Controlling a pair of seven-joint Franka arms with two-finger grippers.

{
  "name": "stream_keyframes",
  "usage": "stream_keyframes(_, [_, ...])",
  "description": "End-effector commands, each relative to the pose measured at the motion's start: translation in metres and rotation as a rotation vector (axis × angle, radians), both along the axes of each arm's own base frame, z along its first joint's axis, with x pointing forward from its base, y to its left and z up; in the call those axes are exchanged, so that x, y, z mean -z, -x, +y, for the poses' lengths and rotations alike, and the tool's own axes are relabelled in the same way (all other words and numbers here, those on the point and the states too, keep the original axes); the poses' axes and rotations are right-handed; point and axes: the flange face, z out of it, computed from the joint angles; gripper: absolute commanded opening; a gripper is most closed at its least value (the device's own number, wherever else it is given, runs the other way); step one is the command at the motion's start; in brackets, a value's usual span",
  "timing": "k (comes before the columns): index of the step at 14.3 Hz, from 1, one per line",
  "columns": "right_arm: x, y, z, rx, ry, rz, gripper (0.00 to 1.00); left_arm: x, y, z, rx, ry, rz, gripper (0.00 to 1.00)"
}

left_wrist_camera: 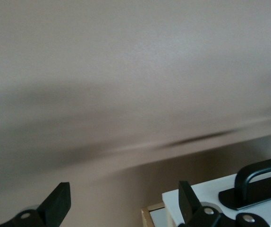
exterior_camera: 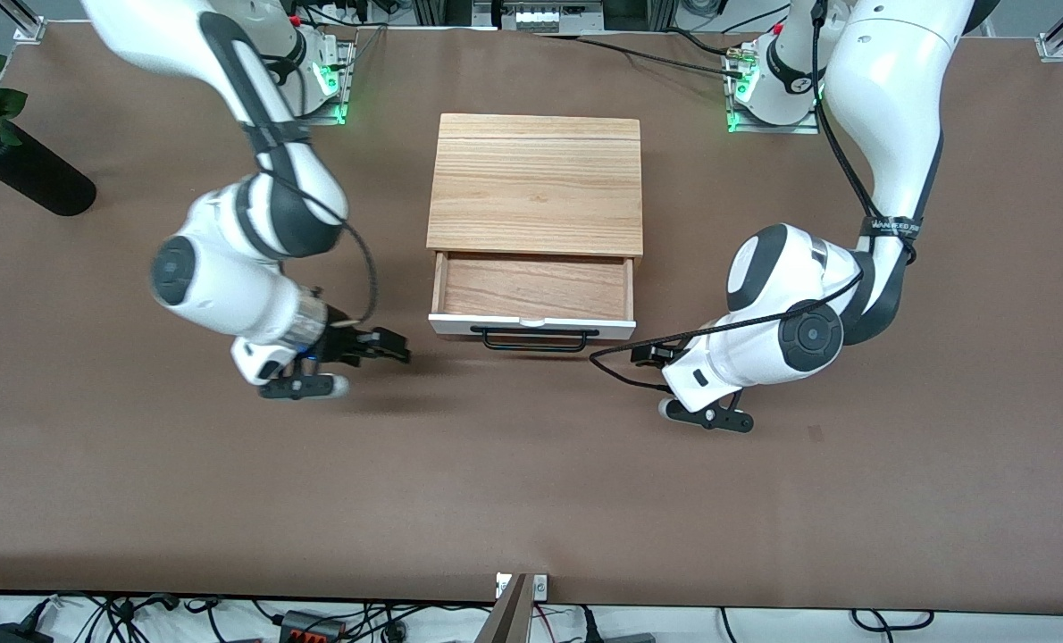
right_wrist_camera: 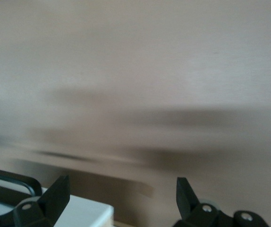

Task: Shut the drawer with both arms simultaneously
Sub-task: 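Move both grippers toward the drawer front beside the black handle, then push the white drawer front into the box with both grippers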

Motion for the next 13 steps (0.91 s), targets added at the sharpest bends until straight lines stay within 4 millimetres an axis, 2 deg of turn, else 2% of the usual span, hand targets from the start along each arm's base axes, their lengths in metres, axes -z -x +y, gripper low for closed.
stream_keyframes(1, [0.000, 0.005, 0.034, 0.024, -0.020, -0.012, 1.00, 0.000, 0.001, -0.018, 0.005, 0.026, 0.004, 1.00])
stream_keyframes(4, [0.009, 0.016, 0.055, -0.009, -0.014, -0.004, 1.00, 0.003, 0.005, -0.020, 0.009, 0.029, 0.021, 1.00])
stream_keyframes(6, [0.014, 0.020, 0.060, -0.015, -0.010, 0.008, 1.00, 0.013, 0.016, -0.025, 0.019, 0.031, 0.052, 1.00])
stream_keyframes(8, [0.022, 0.032, 0.080, -0.053, -0.004, 0.021, 1.00, 0.016, 0.026, -0.030, 0.034, 0.030, 0.072, 1.00])
stream_keyframes(9, [0.025, 0.036, 0.085, -0.066, -0.001, 0.026, 1.00, 0.016, 0.030, -0.031, 0.035, 0.027, 0.078, 1.00])
stream_keyframes(11, [0.032, 0.041, 0.085, -0.080, 0.008, 0.040, 1.00, 0.017, 0.036, -0.031, 0.041, 0.021, 0.086, 1.00])
stream_keyframes(13, [0.037, 0.049, 0.084, -0.109, 0.021, 0.096, 1.00, 0.017, 0.048, -0.040, 0.060, 0.029, 0.101, 1.00])
